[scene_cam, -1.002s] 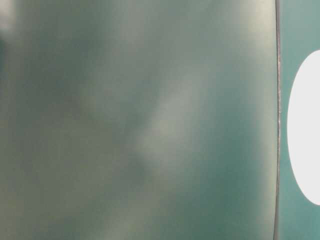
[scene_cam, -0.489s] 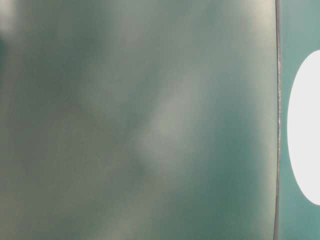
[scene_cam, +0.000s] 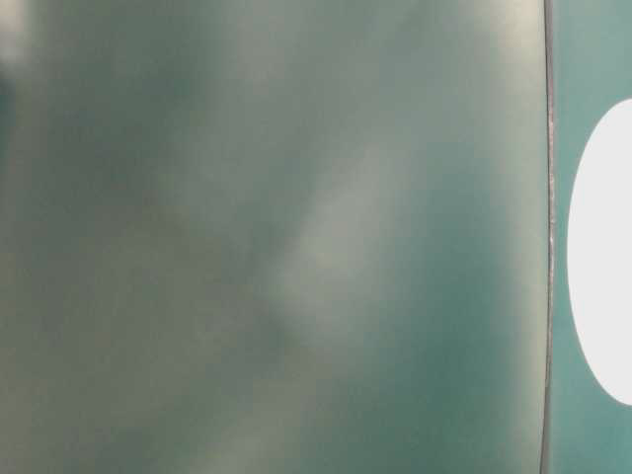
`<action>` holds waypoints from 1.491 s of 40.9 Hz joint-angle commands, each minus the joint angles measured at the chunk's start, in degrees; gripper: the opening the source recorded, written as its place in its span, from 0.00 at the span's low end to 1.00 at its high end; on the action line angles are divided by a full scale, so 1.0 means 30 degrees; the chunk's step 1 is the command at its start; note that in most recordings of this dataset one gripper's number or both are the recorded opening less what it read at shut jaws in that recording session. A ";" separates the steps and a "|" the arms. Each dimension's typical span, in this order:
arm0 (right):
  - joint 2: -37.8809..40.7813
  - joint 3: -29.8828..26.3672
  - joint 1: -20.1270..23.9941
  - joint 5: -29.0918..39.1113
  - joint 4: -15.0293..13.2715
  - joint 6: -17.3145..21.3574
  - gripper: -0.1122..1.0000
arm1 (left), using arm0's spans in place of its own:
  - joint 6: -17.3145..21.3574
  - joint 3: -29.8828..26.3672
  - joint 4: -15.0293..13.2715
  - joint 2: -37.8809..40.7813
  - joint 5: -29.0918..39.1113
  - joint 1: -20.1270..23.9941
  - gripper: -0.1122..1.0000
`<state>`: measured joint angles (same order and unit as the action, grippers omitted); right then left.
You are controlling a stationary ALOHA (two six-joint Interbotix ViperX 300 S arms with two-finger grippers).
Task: Scoop the yellow hexagonal prism block from the bowl with a spoon using the right arm.
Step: 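Close the right gripper on the pink spoon handle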
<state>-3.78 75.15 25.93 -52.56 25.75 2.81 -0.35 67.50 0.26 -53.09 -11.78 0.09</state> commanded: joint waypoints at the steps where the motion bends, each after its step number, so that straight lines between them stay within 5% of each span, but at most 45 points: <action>1: -0.0352 -0.0234 -0.0029 -0.0088 0.0029 0.0000 0.53 | -0.0029 -0.0439 0.0029 0.0117 -0.0088 0.0029 0.24; 26: -0.0205 0.0205 -0.0029 -0.0410 0.0029 -0.0059 0.54 | -0.0029 -0.0439 0.0029 0.0088 -0.0088 0.0029 0.24; 61: 0.3545 0.0059 0.0439 -0.3340 -0.0234 -0.0059 0.54 | -0.0029 -0.0439 0.0059 0.0088 -0.0176 0.0029 0.24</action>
<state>6.94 75.76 26.98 -61.70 25.22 2.72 -0.35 67.50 0.26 -53.09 -11.78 0.09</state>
